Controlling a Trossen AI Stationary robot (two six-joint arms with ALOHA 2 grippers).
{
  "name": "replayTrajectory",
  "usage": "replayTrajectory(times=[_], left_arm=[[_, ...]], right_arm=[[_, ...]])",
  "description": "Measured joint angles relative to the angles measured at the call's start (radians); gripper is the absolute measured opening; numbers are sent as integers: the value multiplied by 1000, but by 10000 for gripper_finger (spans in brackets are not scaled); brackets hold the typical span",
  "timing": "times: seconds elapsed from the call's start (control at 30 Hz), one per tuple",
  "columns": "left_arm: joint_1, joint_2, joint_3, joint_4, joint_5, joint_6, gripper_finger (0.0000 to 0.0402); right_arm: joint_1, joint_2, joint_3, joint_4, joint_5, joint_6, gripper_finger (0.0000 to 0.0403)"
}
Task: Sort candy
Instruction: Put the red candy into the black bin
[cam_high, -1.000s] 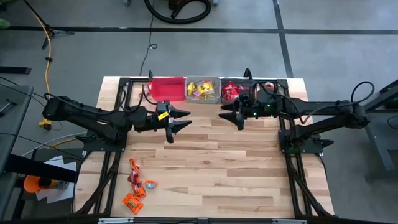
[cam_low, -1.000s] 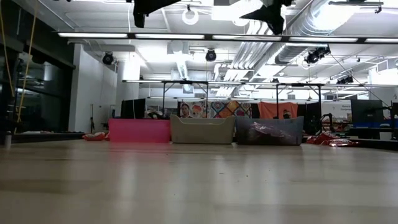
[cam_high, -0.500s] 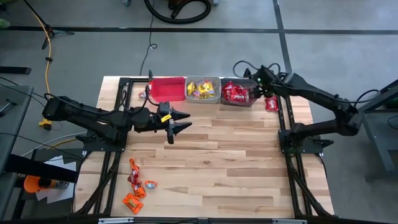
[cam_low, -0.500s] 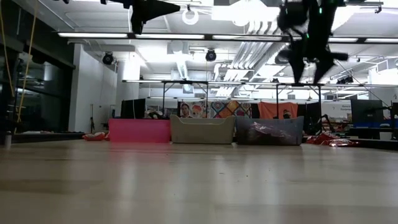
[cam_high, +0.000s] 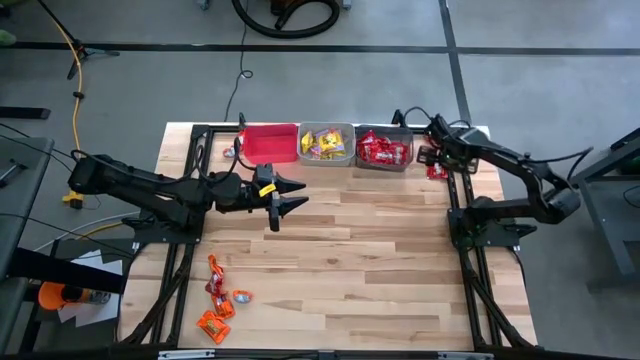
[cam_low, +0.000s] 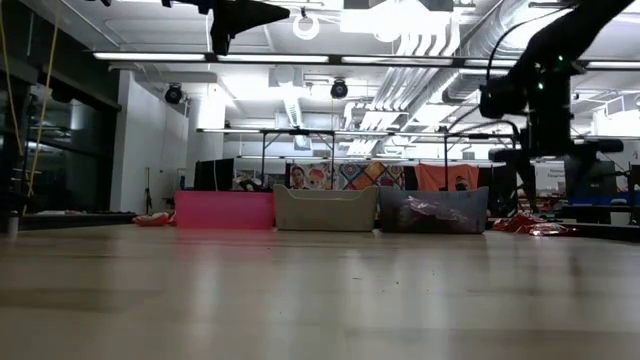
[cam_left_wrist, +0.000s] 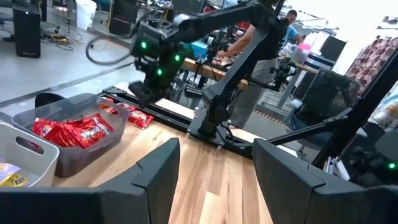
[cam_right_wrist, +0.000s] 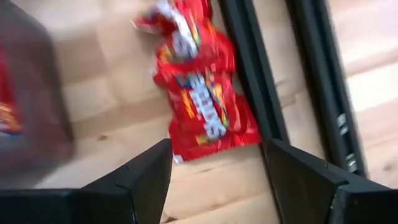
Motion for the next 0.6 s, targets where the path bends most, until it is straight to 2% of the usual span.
replayTrajectory(times=[0.17,0.37,0.6], left_arm=[[5,0,0,0,-1,0,190],[5,0,0,0,-6,-9,190],[5,0,1,0,-52,-10,190]], right_arm=[[0,0,-104,121,-8,58,254],[2,3,-167,283,-18,109,254],[1,120,-190,316,17,125,247]])
